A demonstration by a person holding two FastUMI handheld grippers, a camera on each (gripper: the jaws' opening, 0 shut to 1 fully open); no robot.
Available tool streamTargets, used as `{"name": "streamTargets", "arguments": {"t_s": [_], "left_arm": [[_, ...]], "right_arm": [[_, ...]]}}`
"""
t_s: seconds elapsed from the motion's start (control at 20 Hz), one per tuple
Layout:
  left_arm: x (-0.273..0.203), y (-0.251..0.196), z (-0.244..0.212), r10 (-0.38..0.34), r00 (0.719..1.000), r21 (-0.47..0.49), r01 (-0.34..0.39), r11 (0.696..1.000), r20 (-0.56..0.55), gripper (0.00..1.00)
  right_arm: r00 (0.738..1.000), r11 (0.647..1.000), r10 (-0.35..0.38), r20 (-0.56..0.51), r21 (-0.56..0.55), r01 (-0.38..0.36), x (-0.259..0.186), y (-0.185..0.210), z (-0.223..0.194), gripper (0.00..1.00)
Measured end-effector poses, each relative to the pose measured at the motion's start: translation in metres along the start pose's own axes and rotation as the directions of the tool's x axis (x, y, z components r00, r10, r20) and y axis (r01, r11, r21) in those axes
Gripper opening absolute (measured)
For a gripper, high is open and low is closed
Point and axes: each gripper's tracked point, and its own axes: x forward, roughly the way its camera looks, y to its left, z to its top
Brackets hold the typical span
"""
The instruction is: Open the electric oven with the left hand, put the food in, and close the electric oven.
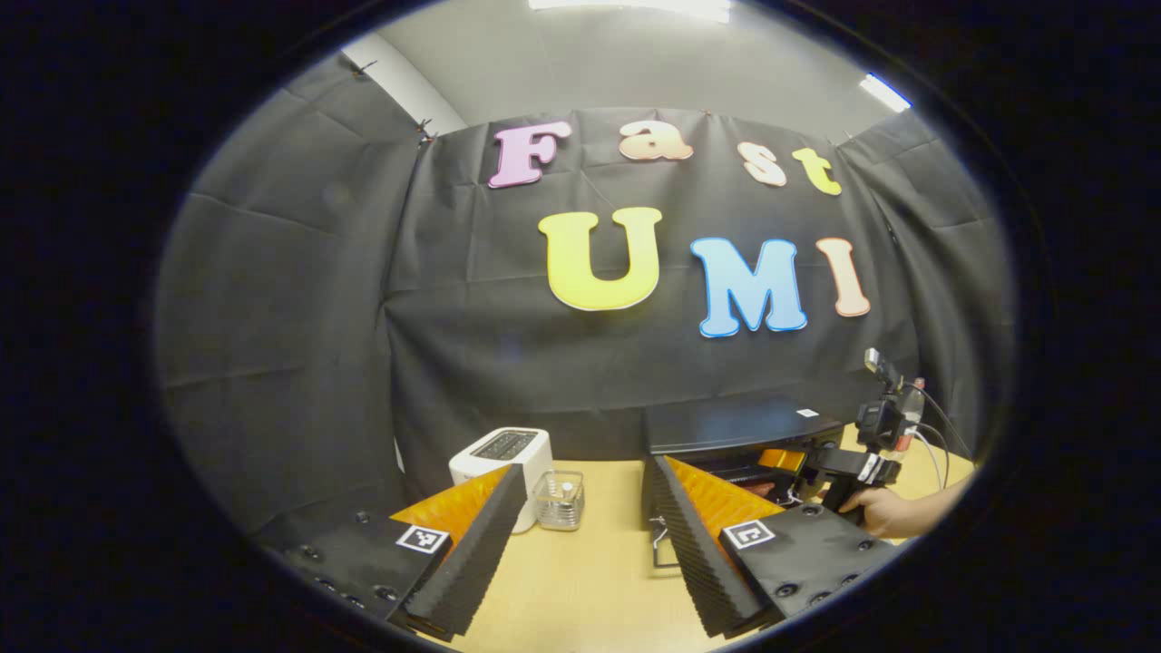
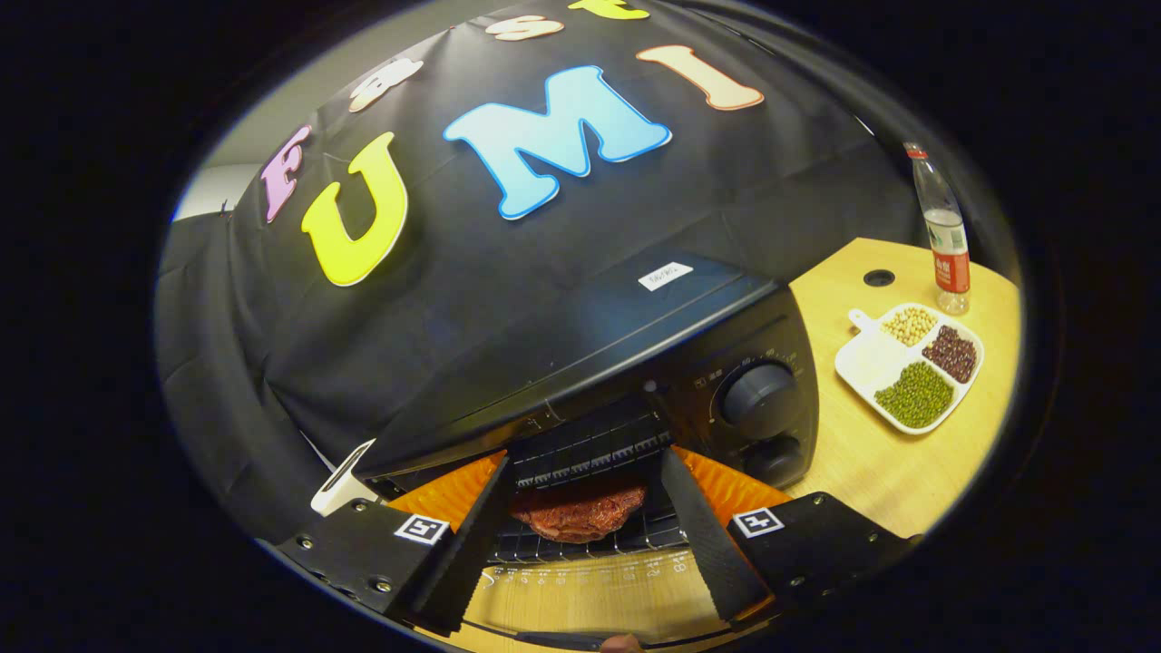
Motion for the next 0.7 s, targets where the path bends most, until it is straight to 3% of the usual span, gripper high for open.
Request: {"name": "streamTargets", "arguments": {"t_s": [0.2,0.4,0.45,0.5,0.7], "left_arm": [[0.001,-0.027,-0.01,-0.033,0.999,-0.014,0.033,0.999,-0.01,0.9],[0.008,-0.056,-0.033,-0.079,0.996,-0.011,0.078,0.997,-0.051,0.94],[0.01,-0.063,-0.039,-0.089,0.994,-0.009,0.089,0.996,-0.064,0.9],[0.012,-0.07,-0.048,-0.1,0.992,-0.008,0.1,0.995,-0.078,0.98],[0.024,-0.104,-0.092,-0.163,0.973,-0.009,0.164,0.986,-0.163,0.94]], "right_arm": [[0.999,0.989,0.035,-0.005,-0.143,-0.035,-0.042,-0.004,0.013,0.98],[0.997,0.963,0.066,0.038,-0.263,-0.054,-0.088,-0.005,0.039,0.98],[0.996,0.958,0.068,0.055,-0.284,-0.05,-0.099,-0.007,0.047,0.98],[0.995,0.954,0.068,0.072,-0.295,-0.043,-0.11,-0.008,0.054,0.98],[0.99,0.954,0.054,0.133,-0.301,-0.011,-0.148,-0.018,0.084,0.98]]}}
